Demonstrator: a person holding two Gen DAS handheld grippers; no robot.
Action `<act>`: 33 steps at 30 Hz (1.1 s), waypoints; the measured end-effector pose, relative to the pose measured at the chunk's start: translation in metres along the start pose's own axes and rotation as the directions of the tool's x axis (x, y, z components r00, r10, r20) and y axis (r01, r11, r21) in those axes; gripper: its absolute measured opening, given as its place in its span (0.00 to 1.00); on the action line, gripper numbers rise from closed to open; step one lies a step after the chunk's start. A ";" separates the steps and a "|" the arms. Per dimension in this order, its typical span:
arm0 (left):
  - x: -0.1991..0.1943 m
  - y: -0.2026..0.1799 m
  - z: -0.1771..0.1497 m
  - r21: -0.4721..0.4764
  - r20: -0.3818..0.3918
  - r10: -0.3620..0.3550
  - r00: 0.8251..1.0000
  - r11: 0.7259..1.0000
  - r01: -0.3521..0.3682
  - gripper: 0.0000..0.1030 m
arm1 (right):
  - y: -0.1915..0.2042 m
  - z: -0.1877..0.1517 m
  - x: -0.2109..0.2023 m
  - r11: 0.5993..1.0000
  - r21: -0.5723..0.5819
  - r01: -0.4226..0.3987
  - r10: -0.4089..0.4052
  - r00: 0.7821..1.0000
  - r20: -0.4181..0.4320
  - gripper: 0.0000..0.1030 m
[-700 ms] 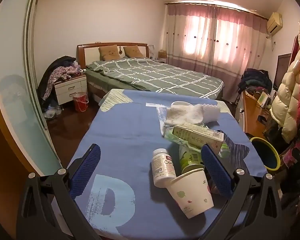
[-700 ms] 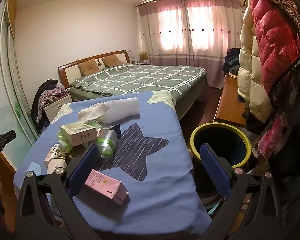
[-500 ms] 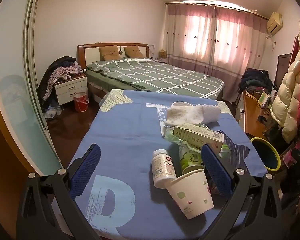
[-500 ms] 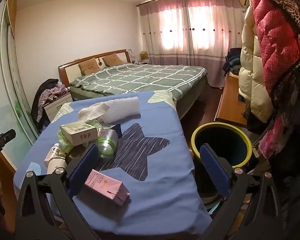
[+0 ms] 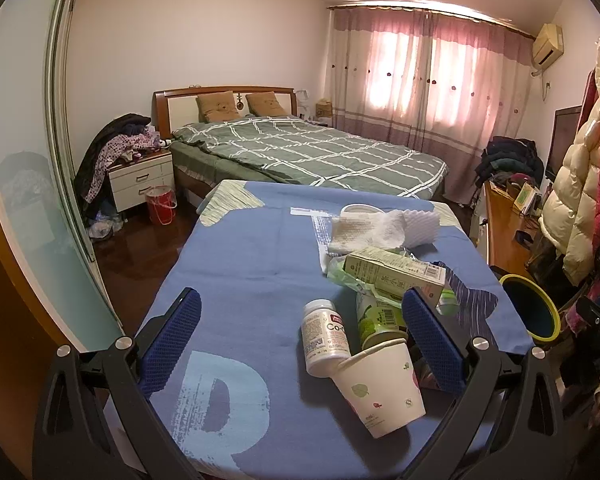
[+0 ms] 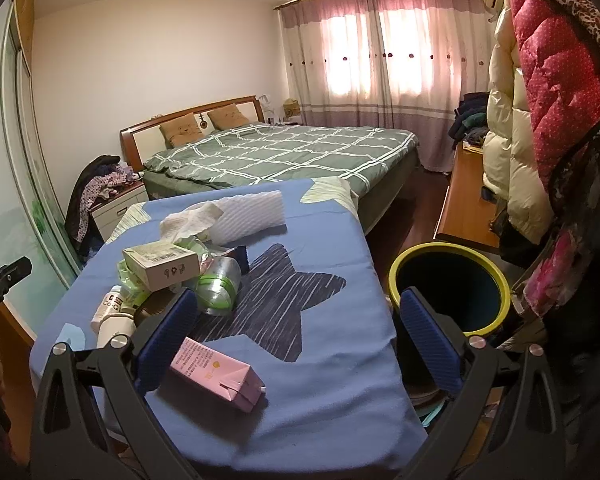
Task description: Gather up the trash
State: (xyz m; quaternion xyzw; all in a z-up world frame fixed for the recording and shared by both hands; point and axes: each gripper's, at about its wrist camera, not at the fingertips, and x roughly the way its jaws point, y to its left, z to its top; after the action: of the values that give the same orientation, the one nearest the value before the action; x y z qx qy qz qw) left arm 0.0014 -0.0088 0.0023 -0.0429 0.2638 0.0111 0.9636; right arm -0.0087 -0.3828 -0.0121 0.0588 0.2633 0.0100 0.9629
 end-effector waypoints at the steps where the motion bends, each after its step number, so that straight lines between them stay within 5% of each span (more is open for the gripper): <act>1: 0.000 -0.001 0.000 0.000 0.001 -0.001 1.000 1.000 0.001 0.96 | 0.000 0.000 0.000 1.000 0.000 -0.001 0.001 1.000 0.000 0.94; 33: 0.002 0.009 0.011 -0.006 0.012 0.008 1.000 1.000 -0.008 0.96 | 0.005 0.009 0.008 1.000 0.006 -0.020 0.020 1.000 0.005 0.94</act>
State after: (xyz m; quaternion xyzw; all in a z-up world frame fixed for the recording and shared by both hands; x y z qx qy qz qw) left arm 0.0079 0.0007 0.0103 -0.0446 0.2583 0.0161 0.9649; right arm 0.0031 -0.3783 -0.0078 0.0644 0.2605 0.0186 0.9631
